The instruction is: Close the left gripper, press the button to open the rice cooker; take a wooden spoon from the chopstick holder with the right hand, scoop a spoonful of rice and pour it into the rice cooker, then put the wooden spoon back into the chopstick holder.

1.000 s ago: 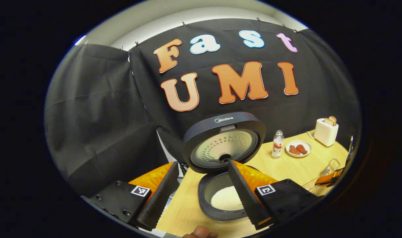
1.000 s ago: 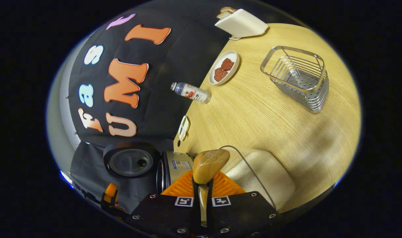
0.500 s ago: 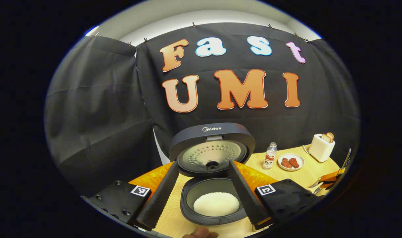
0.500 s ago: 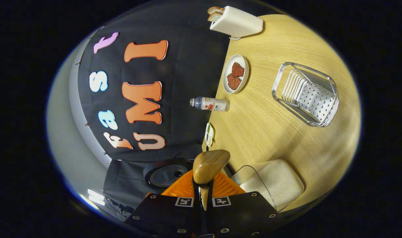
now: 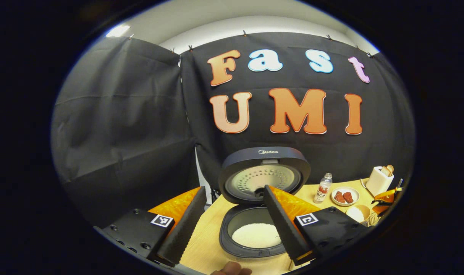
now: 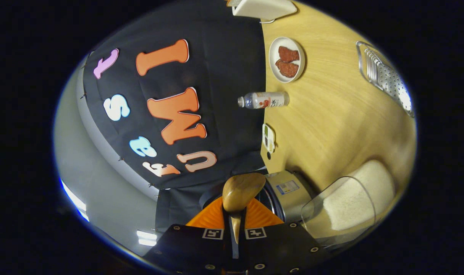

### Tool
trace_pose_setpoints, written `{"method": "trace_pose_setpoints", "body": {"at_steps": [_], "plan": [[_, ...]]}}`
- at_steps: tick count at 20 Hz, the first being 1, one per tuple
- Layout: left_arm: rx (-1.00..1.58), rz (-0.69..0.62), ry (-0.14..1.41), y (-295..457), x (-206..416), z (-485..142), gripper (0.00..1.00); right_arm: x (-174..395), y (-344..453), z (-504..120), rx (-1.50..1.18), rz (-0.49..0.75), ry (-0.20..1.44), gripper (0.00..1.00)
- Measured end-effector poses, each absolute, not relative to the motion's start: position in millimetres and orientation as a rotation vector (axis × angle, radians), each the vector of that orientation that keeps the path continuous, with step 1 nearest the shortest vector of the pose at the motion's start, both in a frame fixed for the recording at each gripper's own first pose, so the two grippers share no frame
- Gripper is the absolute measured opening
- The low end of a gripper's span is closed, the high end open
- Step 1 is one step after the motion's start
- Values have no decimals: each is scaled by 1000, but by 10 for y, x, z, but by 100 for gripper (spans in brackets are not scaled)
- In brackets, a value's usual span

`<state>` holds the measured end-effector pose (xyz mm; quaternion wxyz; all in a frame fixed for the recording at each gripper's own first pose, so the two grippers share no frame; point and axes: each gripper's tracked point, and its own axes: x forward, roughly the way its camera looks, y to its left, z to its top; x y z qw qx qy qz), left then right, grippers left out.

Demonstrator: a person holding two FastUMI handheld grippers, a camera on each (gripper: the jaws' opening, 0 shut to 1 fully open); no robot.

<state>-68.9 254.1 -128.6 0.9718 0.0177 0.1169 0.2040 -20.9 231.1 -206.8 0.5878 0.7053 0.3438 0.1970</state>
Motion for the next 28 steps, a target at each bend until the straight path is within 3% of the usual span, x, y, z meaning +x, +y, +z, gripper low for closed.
{"method": "trace_pose_setpoints", "body": {"at_steps": [6, 13, 14, 17, 18, 19, 22, 28], "plan": [[84, 476, 239, 2696, -1072, -1267, 96, 134, 2985, -1742, 1576, 586, 843, 6], [67, 590, 256, 2989, -1543, -1346, 96, 484, 3542, -1761, 1475, 577, 890, 6], [67, 604, 265, 3036, -1610, -1372, 100, 531, 3593, -1763, 1468, 574, 892, 6], [72, 642, 275, 3162, -1761, -1387, 96, 594, 3737, -1767, 1434, 561, 907, 6], [74, 654, 277, 3191, -1787, -1390, 100, 613, 3793, -1759, 1407, 564, 907, 6], [73, 663, 278, 3211, -1830, -1401, 96, 621, 3844, -1762, 1376, 565, 905, 6], [64, 673, 280, 3234, -1850, -1419, 100, 628, 4043, -1836, 1223, 584, 904, 6], [53, 683, 305, 3316, -1881, -1515, 96, 648, 4265, -1947, 901, 596, 845, 6]]}}
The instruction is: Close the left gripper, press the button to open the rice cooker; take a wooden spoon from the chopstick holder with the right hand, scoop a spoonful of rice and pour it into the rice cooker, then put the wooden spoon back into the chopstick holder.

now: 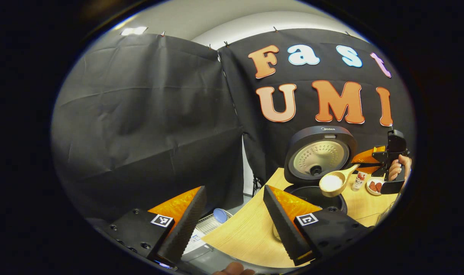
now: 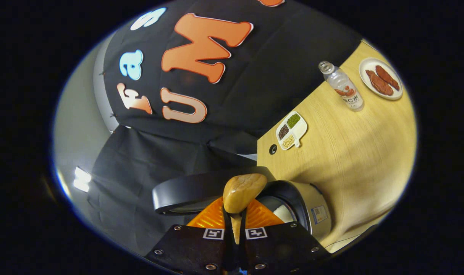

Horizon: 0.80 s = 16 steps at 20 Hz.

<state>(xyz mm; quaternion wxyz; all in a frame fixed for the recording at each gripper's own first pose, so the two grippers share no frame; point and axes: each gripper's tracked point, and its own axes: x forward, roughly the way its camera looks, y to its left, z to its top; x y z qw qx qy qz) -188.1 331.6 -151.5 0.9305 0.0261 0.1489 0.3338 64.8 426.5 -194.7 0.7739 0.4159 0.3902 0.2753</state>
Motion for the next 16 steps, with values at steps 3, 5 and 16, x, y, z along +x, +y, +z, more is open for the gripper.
{"method": "trace_pose_setpoints", "body": {"at_steps": [3, 5, 16], "plan": [[50, 692, 311, 3368, -1914, -1548, 96, 659, 4324, -1948, 714, 612, 789, 6], [48, 695, 316, 3396, -1920, -1566, 96, 624, 4360, -1910, 622, 642, 749, 6], [57, 705, 323, 3392, -1901, -1612, 100, 617, 4346, -1781, 400, 643, 614, 6]]}}
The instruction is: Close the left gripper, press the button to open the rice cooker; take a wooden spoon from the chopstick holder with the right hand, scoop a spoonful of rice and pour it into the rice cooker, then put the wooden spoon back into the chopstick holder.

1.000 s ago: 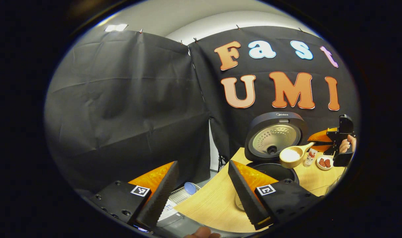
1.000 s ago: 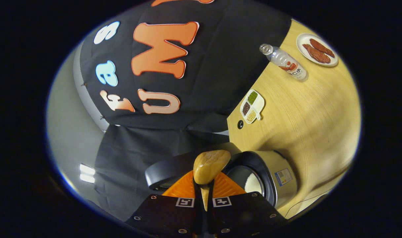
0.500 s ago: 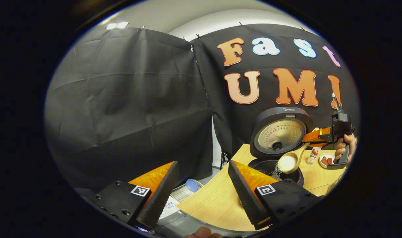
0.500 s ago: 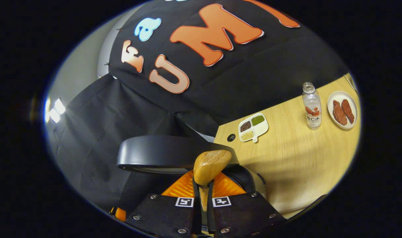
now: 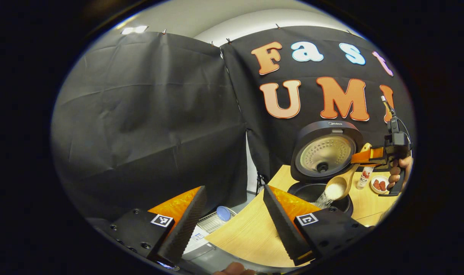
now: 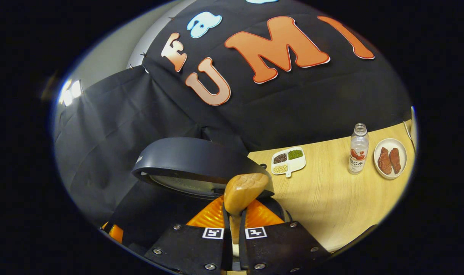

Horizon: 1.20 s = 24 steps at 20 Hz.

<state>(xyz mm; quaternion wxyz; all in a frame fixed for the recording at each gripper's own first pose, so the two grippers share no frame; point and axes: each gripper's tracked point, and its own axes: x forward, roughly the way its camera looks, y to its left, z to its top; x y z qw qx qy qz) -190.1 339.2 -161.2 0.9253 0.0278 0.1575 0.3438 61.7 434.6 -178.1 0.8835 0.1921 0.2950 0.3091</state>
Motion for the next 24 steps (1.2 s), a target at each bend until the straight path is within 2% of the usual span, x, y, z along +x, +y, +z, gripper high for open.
{"method": "trace_pose_setpoints", "body": {"at_steps": [1, 2, 6, 12, 13, 15, 19, 20, 21, 24], "plan": [[57, 706, 322, 3389, -1909, -1607, 96, 612, 4327, -1746, 382, 639, 593, 6], [56, 705, 323, 3373, -1898, -1603, 100, 578, 4319, -1730, 363, 638, 569, 6], [60, 703, 324, 3324, -1896, -1616, 100, 480, 4313, -1592, 317, 649, 485, 6], [63, 689, 320, 3259, -1906, -1612, 100, 276, 4514, -1389, 204, 731, 365, 6], [62, 690, 323, 3268, -1918, -1617, 96, 265, 4557, -1352, 173, 744, 340, 6], [60, 692, 324, 3269, -1935, -1629, 100, 220, 4620, -1315, 110, 768, 293, 6], [58, 700, 325, 3298, -1963, -1631, 100, 111, 4731, -1242, -20, 827, 198, 6], [58, 701, 325, 3298, -1966, -1630, 96, 72, 4761, -1209, -51, 838, 175, 6], [60, 702, 326, 3293, -1977, -1628, 100, 44, 4788, -1188, -83, 851, 152, 6], [70, 705, 326, 3279, -1993, -1620, 100, -22, 4833, -1126, -136, 889, 88, 6]]}}
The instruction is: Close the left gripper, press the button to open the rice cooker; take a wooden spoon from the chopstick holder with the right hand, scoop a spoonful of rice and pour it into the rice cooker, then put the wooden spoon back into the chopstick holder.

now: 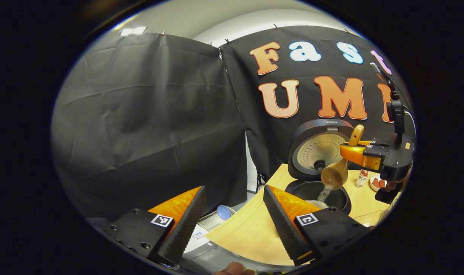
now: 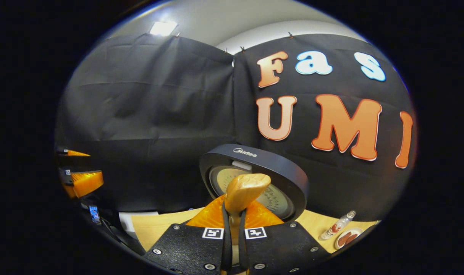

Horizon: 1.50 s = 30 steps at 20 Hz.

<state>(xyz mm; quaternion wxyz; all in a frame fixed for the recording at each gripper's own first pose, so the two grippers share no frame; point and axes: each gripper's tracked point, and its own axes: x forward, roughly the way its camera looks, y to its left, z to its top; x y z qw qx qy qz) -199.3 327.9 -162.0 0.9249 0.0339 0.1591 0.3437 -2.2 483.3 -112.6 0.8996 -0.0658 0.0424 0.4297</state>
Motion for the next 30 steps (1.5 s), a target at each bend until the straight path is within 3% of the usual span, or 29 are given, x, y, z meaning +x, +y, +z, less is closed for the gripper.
{"method": "trace_pose_setpoints", "body": {"at_steps": [4, 7, 8, 9, 15, 21, 28, 29, 30], "plan": [[66, 708, 335, 3257, -2011, -1665, 96, -43, 4844, -1017, -169, 916, 26, 6], [58, 710, 346, 3250, -2013, -1717, 100, -71, 4835, -968, -166, 917, 11, 6], [57, 708, 350, 3233, -1994, -1730, 96, -61, 4809, -975, -156, 908, 22, 6], [58, 703, 349, 3198, -1980, -1730, 100, -65, 4782, -991, -131, 902, 43, 6], [63, 650, 336, 3002, -1776, -1707, 100, 224, 4318, -980, 112, 818, 206, 6], [56, 547, 339, 2628, -1386, -1756, 100, 320, 3274, -1034, 197, 657, 260, 6], [-3, 423, 389, 2092, -977, -1965, 100, 338, 1768, -1527, 177, 360, 370, 6], [-15, 401, 396, 2008, -922, -1998, 96, 297, 1576, -1616, 186, 319, 390, 6], [-22, 382, 403, 1924, -871, -2019, 100, 264, 1392, -1692, 194, 282, 409, 6]]}}
